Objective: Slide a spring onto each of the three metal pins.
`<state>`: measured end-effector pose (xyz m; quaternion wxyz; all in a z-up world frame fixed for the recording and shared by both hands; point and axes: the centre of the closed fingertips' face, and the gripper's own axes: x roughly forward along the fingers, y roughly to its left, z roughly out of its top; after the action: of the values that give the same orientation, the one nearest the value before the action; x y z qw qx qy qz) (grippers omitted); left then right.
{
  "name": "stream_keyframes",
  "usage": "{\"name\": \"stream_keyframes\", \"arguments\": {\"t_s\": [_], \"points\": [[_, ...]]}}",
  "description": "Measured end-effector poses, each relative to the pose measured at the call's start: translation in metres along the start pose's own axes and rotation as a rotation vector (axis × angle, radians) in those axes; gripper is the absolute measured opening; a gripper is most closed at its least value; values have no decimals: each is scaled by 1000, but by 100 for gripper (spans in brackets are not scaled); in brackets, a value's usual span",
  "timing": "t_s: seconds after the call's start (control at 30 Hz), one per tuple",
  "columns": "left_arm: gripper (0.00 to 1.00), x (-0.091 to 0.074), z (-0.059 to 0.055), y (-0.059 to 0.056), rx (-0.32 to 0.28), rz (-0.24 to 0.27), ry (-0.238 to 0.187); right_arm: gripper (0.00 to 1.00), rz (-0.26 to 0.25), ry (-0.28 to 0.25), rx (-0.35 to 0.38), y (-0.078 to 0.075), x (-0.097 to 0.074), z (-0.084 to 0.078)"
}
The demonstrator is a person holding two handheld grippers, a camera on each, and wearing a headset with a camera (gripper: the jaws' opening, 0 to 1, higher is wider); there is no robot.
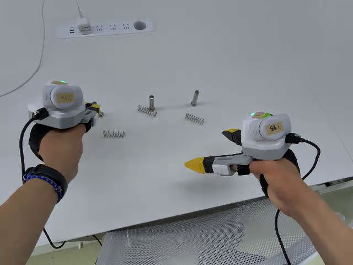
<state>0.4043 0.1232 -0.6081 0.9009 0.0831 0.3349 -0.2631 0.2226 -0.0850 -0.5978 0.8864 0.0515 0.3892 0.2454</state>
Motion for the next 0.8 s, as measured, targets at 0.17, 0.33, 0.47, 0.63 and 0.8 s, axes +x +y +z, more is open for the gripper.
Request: {"name": "stream_keyframes", "arguments": {"t_s": [0.17, 0.33, 0.47, 0.63, 0.8], "points": [[7, 0, 0, 0, 2, 0, 1, 91, 1, 0, 2, 0, 0, 0], [7, 0, 0, -1, 4, 0, -1, 91, 3, 1, 2, 1, 0, 0], [7, 1, 0, -1, 10, 0, -1, 91, 4, 4, 0, 1, 0, -1], [8, 1, 0, -1, 16, 1, -1, 91, 2, 3, 3, 1, 0, -1], [8, 1, 0, -1, 19, 1, 0, 91, 4, 4, 2, 2, 1, -2]]}}
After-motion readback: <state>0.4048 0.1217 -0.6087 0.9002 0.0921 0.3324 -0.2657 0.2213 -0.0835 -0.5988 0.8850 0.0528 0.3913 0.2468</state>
